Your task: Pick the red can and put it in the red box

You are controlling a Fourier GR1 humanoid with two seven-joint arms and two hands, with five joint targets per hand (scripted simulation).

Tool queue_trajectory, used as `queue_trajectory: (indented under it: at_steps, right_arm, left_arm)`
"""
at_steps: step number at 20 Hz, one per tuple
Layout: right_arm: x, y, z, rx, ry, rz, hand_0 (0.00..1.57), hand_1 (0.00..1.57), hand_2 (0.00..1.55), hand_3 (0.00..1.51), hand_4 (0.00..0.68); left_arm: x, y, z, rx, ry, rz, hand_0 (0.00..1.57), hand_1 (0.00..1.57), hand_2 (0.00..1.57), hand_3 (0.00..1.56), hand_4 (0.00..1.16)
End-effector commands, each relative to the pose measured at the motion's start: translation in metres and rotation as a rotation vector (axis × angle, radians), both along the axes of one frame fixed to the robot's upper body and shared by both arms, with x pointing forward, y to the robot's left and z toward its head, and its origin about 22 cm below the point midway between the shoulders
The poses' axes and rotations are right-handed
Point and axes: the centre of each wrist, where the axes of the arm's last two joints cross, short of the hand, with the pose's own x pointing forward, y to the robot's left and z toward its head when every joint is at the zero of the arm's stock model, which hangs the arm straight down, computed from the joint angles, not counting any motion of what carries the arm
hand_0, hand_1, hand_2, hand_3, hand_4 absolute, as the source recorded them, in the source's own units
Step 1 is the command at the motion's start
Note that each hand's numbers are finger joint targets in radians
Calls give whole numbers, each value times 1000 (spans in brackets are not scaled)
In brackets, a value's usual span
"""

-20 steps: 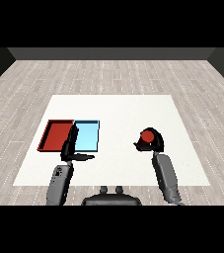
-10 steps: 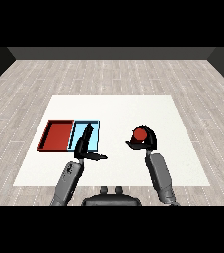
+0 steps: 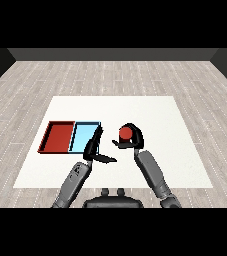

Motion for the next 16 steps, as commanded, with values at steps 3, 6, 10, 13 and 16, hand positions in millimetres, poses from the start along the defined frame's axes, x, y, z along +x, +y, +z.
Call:
queue_trajectory:
  at_steps: [3,6,10,13,16]
  right_arm:
    - [-8,43,2,10,-25,39,1384,1384,1410,1402,619]
    - [-11,31,14,25,-31,46,1398,1398,1415,1401,615]
    - [-13,47,10,14,-12,69,1413,1413,1432,1405,617]
    - [-7,47,8,31,-42,101,1430,1430,1433,1400,626]
    - [-20,56,18,19,-58,76,1434,1434,1439,1403,601]
  left_arm:
    - [1,-26,-7,19,-4,-28,0,0,0,0,0]
    - [1,-21,-1,40,-1,-19,0,0,0,0,0]
    - [23,-32,-9,29,12,-28,0,0,0,0,0]
    - [27,-22,5,61,37,-6,0,0,0,0,0]
    - [30,-36,3,81,30,-24,0,0,0,0,0]
